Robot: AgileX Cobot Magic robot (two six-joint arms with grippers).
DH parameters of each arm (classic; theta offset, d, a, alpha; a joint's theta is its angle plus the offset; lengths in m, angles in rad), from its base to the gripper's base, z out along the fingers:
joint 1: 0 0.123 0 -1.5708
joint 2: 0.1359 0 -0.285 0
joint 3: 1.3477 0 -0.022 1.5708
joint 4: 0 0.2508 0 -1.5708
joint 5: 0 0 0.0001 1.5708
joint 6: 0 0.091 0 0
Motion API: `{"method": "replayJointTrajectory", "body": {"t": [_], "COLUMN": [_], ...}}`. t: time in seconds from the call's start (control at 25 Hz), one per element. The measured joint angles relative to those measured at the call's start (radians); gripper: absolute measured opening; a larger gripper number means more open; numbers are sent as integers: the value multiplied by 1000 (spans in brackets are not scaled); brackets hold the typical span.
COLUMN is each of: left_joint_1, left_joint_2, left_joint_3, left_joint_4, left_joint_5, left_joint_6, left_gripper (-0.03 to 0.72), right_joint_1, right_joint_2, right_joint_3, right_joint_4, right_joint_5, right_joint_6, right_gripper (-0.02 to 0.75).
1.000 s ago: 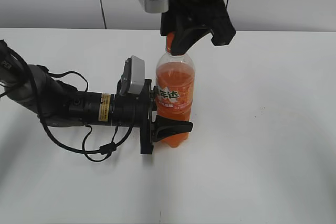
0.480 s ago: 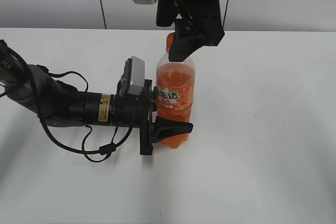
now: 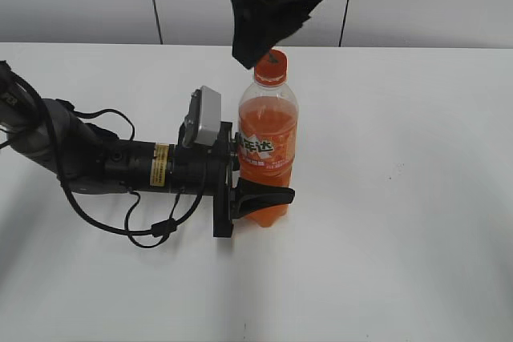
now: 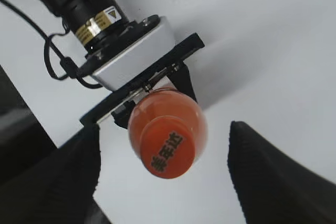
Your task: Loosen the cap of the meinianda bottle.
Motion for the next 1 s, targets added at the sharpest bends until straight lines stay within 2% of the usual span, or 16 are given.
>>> {"method": "replayJointTrajectory", "body": {"t": [0.12,0.4,0.6,1.0], "left_joint_1": [0,0,0,0], "left_joint_2": [0,0,0,0], "left_joint_3": [0,0,0,0], "left_joint_4": [-6,-12,-12,-12], "left_joint_5": [-7,-11,-11,-13], "left_joint_6": [0,-3,-3,-3], "left_gripper": [391,391,391,391], "right_joint_1": [0,0,0,0], "right_joint_2": [-8,-84,-143,-84], "right_joint_3": [0,0,0,65], "right_joint_4": [0,-30,-84,-54], "right_joint_5": [0,0,1,1], "right_joint_6": [232,475,540,552], "right_gripper": [565,565,565,565]}}
